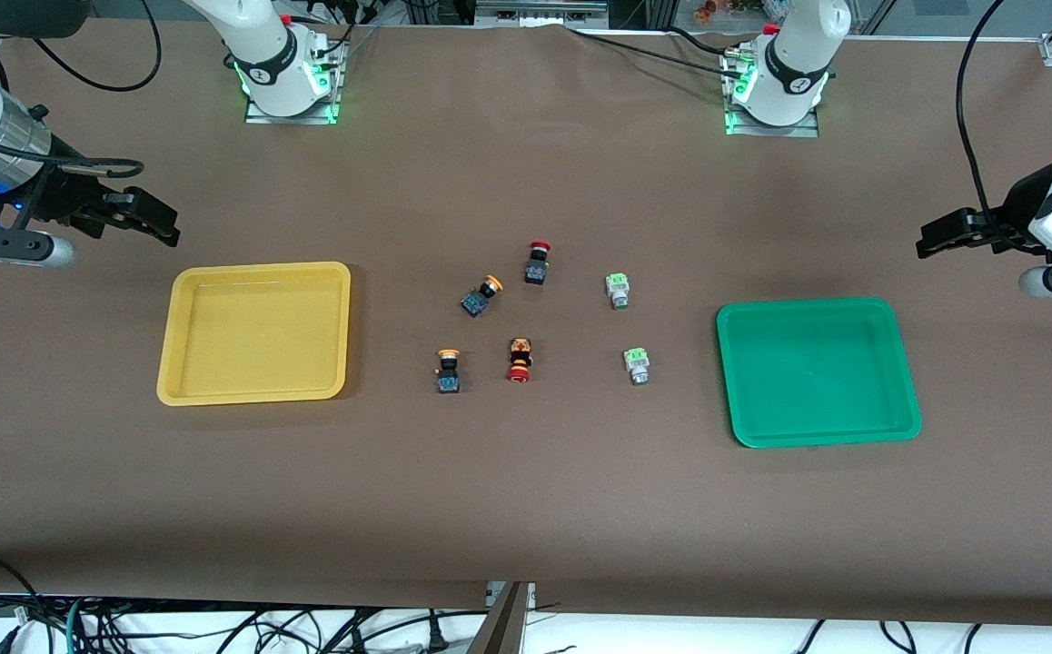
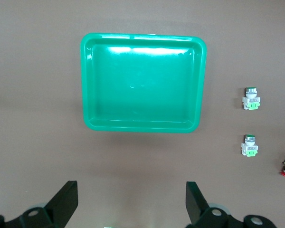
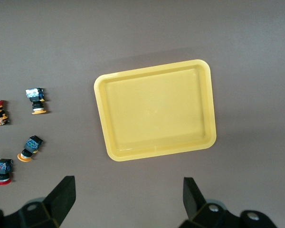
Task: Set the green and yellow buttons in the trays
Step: 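Move the right gripper over the yellow tray toward the buttons, then grasp a blue orange-capped button with the right gripper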
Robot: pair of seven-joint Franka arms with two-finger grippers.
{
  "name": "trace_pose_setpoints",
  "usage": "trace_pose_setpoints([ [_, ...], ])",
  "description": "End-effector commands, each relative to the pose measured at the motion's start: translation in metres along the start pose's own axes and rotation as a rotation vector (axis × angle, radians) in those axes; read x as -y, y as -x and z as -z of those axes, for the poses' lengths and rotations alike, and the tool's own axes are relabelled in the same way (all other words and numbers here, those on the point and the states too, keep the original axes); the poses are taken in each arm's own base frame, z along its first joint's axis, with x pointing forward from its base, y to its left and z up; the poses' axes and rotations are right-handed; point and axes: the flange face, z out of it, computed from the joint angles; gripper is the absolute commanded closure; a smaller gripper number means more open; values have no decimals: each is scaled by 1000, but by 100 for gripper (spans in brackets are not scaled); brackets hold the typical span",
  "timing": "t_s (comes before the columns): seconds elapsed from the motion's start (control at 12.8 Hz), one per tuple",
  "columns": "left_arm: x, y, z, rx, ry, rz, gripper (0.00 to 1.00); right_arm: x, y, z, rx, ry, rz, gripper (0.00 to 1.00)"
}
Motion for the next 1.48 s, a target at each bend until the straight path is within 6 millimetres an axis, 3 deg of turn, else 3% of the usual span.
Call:
trace_pose_setpoints([
  [0.0, 2, -2, 6, 6, -2, -17, 0, 2, -3, 4, -17, -18, -4, 0],
  [0.16, 2, -2, 6, 6, -2, -17, 0, 0, -4, 2, -16, -22, -9, 0],
  [0.39, 2, -2, 6, 6, -4, -18, 0, 1, -19, -23, 16, -13, 5, 0],
  [0.55, 2, -2, 5, 8, -3, -18, 0, 11, -39, -83, 118, 20, 24, 0],
  [0.62, 2, -2, 5, 8, -3, -18, 0, 19, -43, -98, 132, 23, 69, 0],
  [0.86, 1, -2, 5, 8, -3, -20, 0, 95, -71, -176, 86, -29, 33, 0],
  [1.09, 1, -2, 6, 6, -3, -20, 0, 192, -84, -259, 91, -159, -71, 0],
  [1.25, 2, -2, 5, 8, -3, -18, 0, 242, -73, -311, 73, -158, -103, 0],
  [1.4, 3, -2, 5, 8, -1, -15, 0, 293, -49, -354, 26, -168, -98, 0],
])
